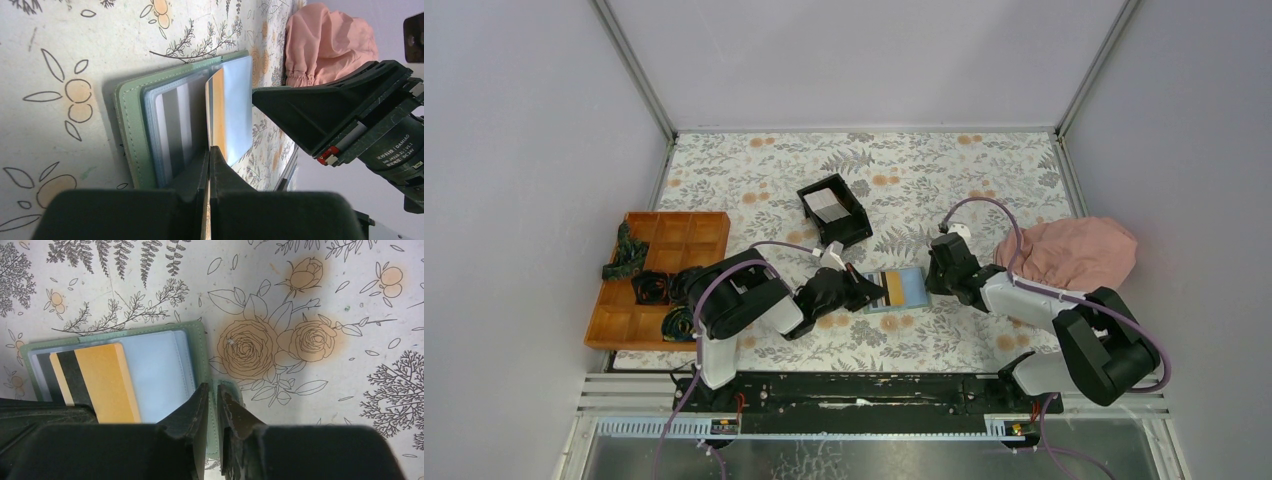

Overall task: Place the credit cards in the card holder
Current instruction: Insert the credit card into the card holder.

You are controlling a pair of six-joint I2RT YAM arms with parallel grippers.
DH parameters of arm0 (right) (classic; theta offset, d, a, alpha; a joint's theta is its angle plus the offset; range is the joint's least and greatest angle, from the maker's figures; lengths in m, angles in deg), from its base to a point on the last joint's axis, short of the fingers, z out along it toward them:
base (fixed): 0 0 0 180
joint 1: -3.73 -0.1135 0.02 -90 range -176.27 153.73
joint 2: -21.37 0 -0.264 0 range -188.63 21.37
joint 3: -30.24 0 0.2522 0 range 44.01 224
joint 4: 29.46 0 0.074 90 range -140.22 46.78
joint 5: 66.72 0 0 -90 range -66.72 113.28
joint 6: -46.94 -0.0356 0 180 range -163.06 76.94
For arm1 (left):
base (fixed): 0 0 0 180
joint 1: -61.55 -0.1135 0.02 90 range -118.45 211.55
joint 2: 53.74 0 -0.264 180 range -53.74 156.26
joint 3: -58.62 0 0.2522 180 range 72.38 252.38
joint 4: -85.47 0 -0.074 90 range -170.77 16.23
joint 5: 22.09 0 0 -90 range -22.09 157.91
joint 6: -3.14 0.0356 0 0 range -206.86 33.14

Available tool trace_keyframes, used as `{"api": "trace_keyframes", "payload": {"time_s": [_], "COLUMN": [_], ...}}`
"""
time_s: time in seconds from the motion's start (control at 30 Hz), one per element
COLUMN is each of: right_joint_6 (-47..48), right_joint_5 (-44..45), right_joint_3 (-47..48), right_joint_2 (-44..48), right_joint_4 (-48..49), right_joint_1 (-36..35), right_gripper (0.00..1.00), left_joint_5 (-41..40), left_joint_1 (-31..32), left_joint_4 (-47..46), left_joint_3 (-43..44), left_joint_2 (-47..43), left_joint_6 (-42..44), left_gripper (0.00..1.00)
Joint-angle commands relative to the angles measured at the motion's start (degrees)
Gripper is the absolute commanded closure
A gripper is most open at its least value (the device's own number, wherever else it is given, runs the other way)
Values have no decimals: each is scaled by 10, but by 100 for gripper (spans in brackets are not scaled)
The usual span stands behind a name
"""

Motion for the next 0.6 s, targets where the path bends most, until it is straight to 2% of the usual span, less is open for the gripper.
{"api": "trace_keyframes", "payload": {"time_s": [0.0,0.3,0.57], "right_joint_6": [-10,-31,-43], "right_joint_5": [31,-24,-47], "right_joint_3": [9,4,-10], "right_joint_2": [-12,-32,-36], "right_joint_4": [-5,17,32], "right_joint_1": [-2,-3,-2], "right_gripper": [83,91,93], "left_joint_5": [-19,-10,-7], "left_joint_1": [3,4,15], "left_joint_4": [81,91,113], "left_joint_3": [-16,3,30], "left_joint_2": [19,23,32], "left_joint_6": [27,29,31], "left_gripper": [100,100,100]}}
